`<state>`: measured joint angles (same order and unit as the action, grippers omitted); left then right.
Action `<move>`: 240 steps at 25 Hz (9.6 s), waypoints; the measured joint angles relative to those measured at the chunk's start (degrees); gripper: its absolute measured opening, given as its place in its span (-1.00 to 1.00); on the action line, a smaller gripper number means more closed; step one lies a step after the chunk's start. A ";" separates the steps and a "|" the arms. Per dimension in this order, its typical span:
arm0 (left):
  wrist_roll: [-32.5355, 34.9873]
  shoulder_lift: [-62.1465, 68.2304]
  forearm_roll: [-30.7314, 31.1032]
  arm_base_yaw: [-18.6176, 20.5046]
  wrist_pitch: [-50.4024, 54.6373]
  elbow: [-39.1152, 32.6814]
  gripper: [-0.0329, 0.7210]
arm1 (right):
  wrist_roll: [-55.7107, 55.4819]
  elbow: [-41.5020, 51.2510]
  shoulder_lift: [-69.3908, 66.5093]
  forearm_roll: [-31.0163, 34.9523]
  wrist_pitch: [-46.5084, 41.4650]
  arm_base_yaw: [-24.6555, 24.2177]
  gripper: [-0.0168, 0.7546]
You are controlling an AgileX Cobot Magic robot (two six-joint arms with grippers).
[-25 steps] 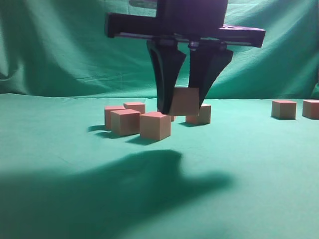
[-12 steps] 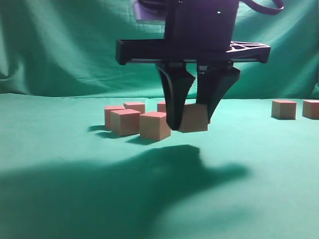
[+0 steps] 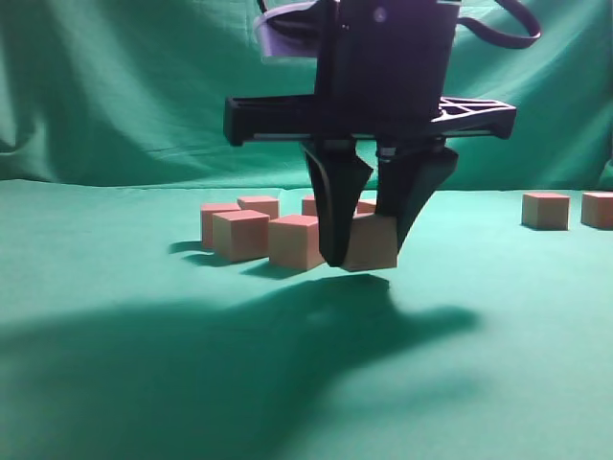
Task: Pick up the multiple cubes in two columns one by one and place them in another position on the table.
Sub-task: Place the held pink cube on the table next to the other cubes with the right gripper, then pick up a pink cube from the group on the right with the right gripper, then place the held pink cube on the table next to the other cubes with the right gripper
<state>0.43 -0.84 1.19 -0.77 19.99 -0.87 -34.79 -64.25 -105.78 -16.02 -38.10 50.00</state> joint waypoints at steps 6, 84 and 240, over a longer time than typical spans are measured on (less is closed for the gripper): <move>0.00 0.00 0.00 0.00 0.00 0.00 -0.91 | -0.09 0.00 -1.12 0.36 0.70 0.00 -0.30; 0.00 0.00 0.00 0.00 0.00 0.00 -0.91 | 28.07 0.00 -2.45 11.21 6.40 -44.86 -0.32; 0.00 0.00 0.00 0.00 0.00 0.00 -0.91 | 17.55 -0.93 3.28 3.15 -15.63 5.92 0.54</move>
<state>0.43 -0.84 1.19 -0.77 19.99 -0.87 -17.24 -65.18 -102.50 -12.87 -53.72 55.92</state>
